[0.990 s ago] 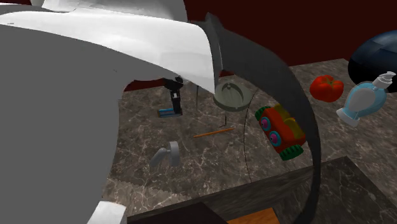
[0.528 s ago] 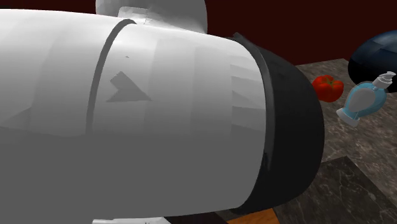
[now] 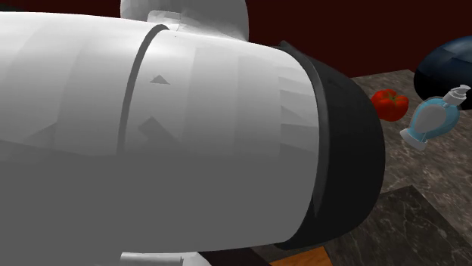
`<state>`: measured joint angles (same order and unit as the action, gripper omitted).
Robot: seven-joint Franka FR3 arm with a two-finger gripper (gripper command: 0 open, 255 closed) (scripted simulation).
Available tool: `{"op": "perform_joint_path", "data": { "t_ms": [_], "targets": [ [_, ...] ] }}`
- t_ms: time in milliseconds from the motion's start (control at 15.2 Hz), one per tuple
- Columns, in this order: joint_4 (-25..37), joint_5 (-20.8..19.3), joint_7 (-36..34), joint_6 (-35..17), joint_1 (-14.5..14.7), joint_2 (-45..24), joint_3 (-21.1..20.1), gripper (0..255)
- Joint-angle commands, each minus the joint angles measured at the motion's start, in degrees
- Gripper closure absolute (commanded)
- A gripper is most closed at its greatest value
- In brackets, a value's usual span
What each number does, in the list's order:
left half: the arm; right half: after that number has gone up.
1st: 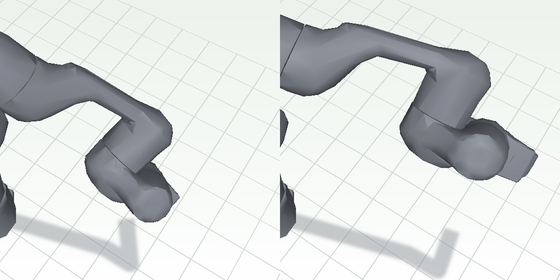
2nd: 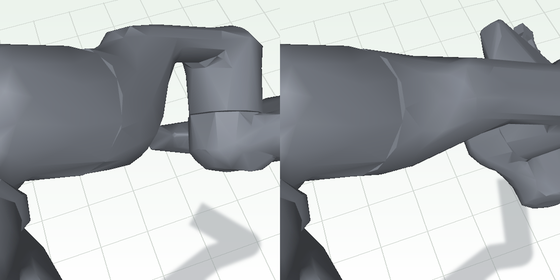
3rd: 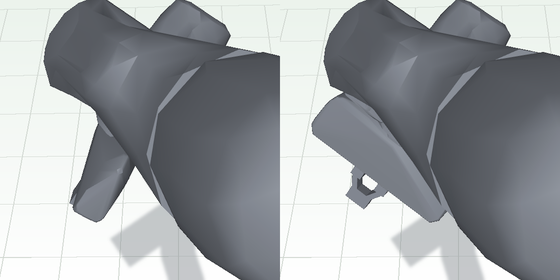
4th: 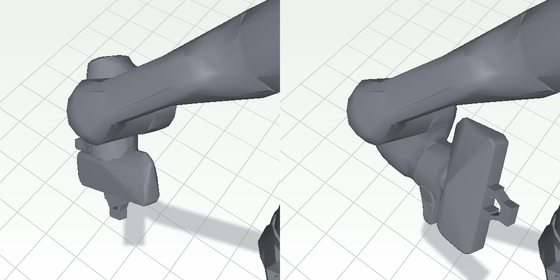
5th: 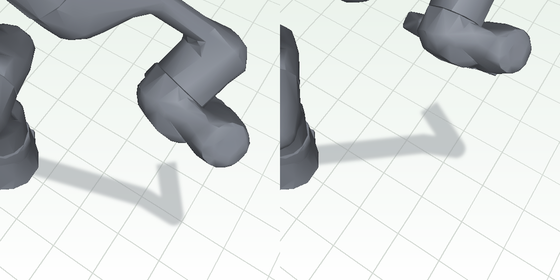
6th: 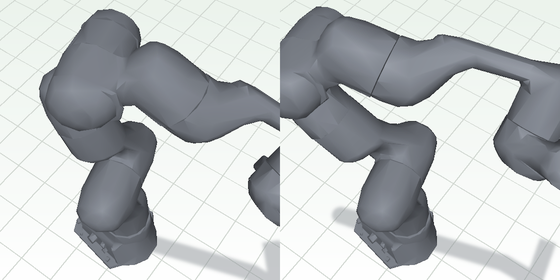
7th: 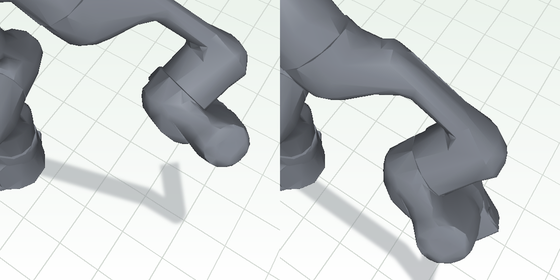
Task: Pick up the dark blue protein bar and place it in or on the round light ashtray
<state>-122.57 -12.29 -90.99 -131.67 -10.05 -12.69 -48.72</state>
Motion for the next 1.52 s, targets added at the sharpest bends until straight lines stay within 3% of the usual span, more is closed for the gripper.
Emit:
{"op": "perform_joint_path", "data": {
  "t_ms": [0,528,1452],
  "targets": [
    [0.0,0.0,0.0,-0.01,0.0,0.0,0.0,255],
    [0.0,0.0,0.0,0.0,0.0,0.0,0.0,255],
    [4.62,8.14,5.58,9.36,-2.61,7.73,-2.33,255]
  ]
}}
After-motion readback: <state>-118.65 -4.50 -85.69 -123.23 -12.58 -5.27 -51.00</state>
